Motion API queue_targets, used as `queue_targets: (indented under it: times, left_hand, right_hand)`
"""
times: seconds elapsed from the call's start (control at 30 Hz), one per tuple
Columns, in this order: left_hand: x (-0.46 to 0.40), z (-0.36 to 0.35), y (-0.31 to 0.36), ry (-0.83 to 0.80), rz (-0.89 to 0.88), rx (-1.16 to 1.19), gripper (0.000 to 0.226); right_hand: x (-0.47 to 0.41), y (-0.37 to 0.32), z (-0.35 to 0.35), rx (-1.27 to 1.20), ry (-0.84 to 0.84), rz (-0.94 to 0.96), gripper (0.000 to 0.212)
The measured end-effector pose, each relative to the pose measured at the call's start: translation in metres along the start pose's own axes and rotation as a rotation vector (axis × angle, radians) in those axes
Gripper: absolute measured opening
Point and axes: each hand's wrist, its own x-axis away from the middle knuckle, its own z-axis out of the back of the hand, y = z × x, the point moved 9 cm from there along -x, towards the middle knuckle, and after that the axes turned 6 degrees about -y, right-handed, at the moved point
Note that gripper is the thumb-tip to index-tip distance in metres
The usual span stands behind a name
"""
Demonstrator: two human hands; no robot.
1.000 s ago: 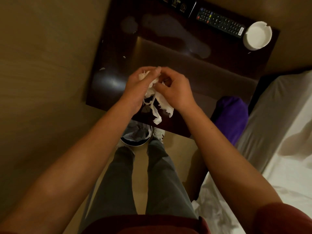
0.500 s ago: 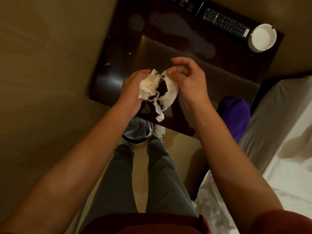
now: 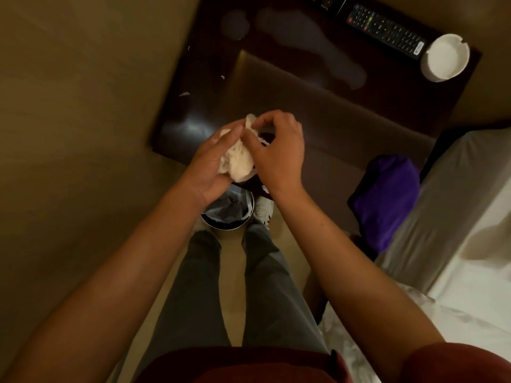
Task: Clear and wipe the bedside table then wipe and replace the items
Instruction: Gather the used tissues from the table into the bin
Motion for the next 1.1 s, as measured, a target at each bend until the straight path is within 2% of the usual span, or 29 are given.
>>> queue_targets:
  times: [0.07,0.1,0.2,0.3,0.4,0.5,0.63,0.73,0.9,1.1]
  left_hand:
    - [0.006,0.012,-0.003,0.005,0.006,0.024,0.058]
    - [0.008,0.016,-0.004,0.008,0.004,0.035,0.047]
    - [0.015,0.032,0.000,0.090,-0.009,0.013,0.018]
    - [0.019,0.048,0.007,0.183,-0.014,-0.027,0.017]
    - [0.021,0.058,0.011,0.207,-0.011,-0.059,0.018]
    - [0.022,0.069,0.013,0.220,-0.011,-0.076,0.017]
    - [0.026,0.080,0.013,0.202,-0.017,-0.085,0.017]
    - [0.029,0.088,0.009,0.194,0.002,-0.091,0.016]
    - [0.033,0.102,0.002,0.190,0.053,-0.086,0.013]
    - [0.040,0.105,0.002,0.168,0.052,-0.111,0.013]
  right_hand:
    - [0.001,0.009,-0.013,-0.050,-0.078,-0.056,0.022]
    - [0.002,0.013,-0.018,-0.092,-0.104,-0.075,0.026]
    - [-0.001,0.030,-0.013,-0.156,-0.057,-0.128,0.041]
    - [-0.007,0.047,0.000,0.068,-0.028,-0.145,0.058]
    - [-0.005,0.060,-0.006,0.325,-0.123,-0.144,0.072]
    - [0.004,0.069,-0.024,0.519,-0.225,-0.138,0.077]
    - [0.018,0.078,-0.048,0.631,-0.285,-0.161,0.082]
    - [0.019,0.084,-0.054,0.622,-0.255,-0.212,0.071]
    - [0.011,0.089,-0.051,0.586,-0.183,-0.274,0.025]
    - [0.026,0.080,-0.038,0.373,-0.138,-0.296,0.012]
